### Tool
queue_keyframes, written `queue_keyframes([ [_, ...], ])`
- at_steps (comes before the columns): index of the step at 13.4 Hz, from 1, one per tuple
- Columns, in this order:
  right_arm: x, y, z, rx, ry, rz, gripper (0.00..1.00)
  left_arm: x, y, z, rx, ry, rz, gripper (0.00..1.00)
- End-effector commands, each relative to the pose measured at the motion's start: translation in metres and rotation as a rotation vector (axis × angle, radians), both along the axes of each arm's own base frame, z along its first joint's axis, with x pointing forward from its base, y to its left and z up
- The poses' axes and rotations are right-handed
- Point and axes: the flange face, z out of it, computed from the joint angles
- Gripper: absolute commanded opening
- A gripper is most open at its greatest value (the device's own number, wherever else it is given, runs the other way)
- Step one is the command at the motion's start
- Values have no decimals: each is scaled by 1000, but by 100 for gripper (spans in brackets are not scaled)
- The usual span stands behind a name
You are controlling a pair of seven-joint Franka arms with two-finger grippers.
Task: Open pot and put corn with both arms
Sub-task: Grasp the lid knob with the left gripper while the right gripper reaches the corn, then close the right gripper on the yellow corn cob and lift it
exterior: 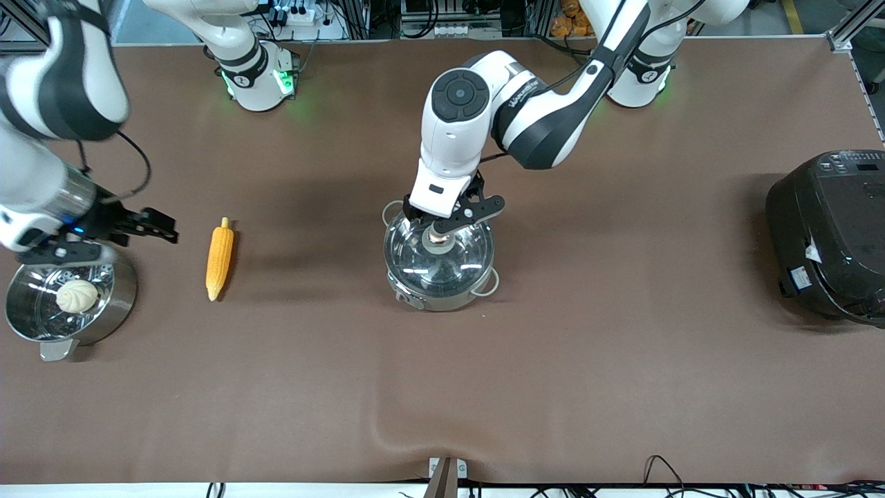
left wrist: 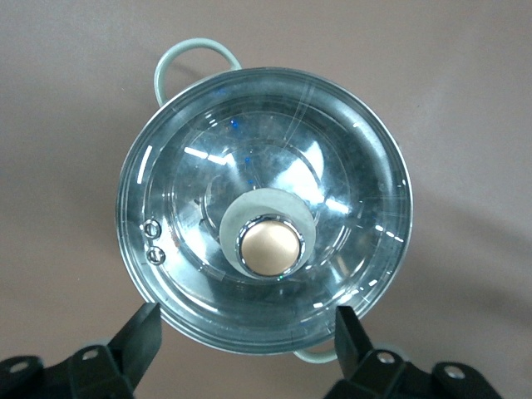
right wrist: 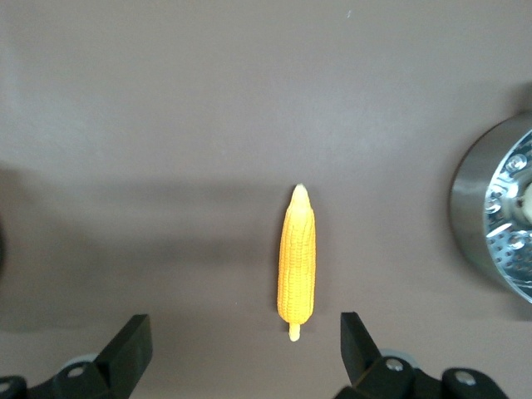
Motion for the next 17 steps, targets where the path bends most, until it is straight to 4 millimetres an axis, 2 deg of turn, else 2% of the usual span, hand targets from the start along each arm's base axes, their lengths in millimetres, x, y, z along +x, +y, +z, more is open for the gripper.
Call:
queue_keyframes([
  [1,-9,0,-44,-8,21,26,100,7,-5,-3,14,-39,-6,90],
  [2,-16,-3,-67,-11,0,29,100,7,-6,-14,40,-46,-32,90],
  [4,-22,-9,-114,-21,-41,88,100,10,-7,-24,44,-50,-34,88],
  [6,-26,-16,-149,-23,-45,113,100,11,-9,-29,35,-58,-35,86],
  [10,-30,-28,-198,-27,10,104,100,13,-12,-38,30,-64,-38,85],
  [12,-31,-34,-230,-30,24,97,100,14,-11,-42,40,-66,-40,81],
  [13,-34,-47,-239,-25,39,66,100,14,-12,-44,41,-69,-42,78],
  [14,-36,-50,-248,-21,53,60,98,15,-13,-46,36,-73,-42,78],
  [15,-37,-45,-253,-20,65,67,96,15,-13,-47,36,-73,-42,78],
  [17,-42,-36,-267,-15,99,69,82,16,-14,-51,37,-72,-42,78],
])
